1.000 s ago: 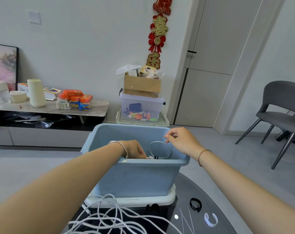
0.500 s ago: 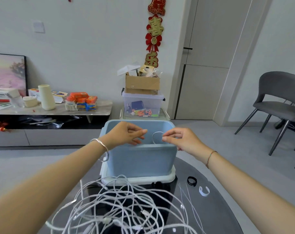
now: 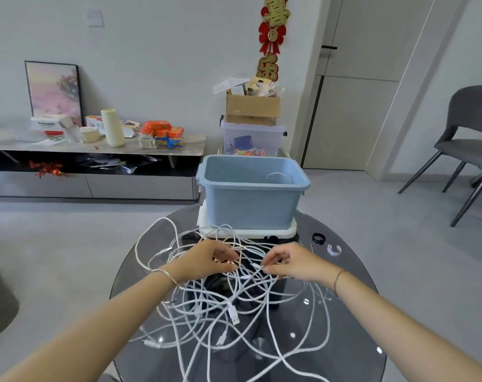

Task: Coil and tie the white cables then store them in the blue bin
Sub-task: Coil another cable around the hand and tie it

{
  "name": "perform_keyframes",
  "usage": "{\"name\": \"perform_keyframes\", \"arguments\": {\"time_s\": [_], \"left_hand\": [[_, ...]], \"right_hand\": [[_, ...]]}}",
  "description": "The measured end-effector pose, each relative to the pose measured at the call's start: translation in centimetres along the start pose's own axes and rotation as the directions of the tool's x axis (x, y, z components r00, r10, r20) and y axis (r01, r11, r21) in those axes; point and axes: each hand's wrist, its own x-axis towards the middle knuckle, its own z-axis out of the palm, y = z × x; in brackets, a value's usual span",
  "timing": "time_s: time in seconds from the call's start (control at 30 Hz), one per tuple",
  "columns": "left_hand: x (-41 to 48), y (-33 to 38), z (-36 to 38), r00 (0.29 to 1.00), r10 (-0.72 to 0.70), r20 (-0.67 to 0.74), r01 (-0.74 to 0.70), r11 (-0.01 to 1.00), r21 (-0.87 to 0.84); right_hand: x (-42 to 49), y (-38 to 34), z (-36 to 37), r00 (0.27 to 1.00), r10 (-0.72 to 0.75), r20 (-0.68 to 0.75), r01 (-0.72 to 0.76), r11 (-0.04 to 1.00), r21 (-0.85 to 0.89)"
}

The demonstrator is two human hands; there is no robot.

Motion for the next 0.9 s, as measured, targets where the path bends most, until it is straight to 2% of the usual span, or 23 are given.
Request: {"name": "perform_keyframes", "arguments": {"time_s": [0.1,0.2,0.43,0.6,0.77,0.9], "left_hand": [[-0.7,-0.7,0.1,1.0,0.017,0.018,-0.02,0.985,0.171],[-1.2,-1.1,0.1,0.999,0.045,-0.011,-0.041,0.973,0.225],[-1.4,0.6,-0.9,0.967,0.097,-0.236,-0.085,0.994,0.061],[-1.1,1.0,-1.4,0.944,0.076,-0.32,-0.077,0.997,0.008],[-1.1,0.8,-1.0,0.926,0.017,-0.378,-0.039,0.998,-0.05],[-1.2,1.0,-0.7,0.927,-0.03,-0.374,-0.004,0.996,-0.089]], "right_hand": [[-0.1,-0.4,1.3,1.0,-0.02,0.015,0.02,0.999,-0.029],[-0.3,-1.1,2.6,0.999,-0.041,0.034,0.042,0.999,-0.029],[0.1,-2.7,4.2,0.998,-0.065,0.028,0.064,0.998,0.027],[-0.1,-3.5,4.2,0.997,-0.071,0.007,0.071,0.997,0.041],[-0.9,-3.4,5.4,0.999,0.01,-0.031,-0.012,0.998,-0.064],[-1.7,-3.3,6.9,0.996,0.015,0.083,-0.001,0.987,-0.162]]}}
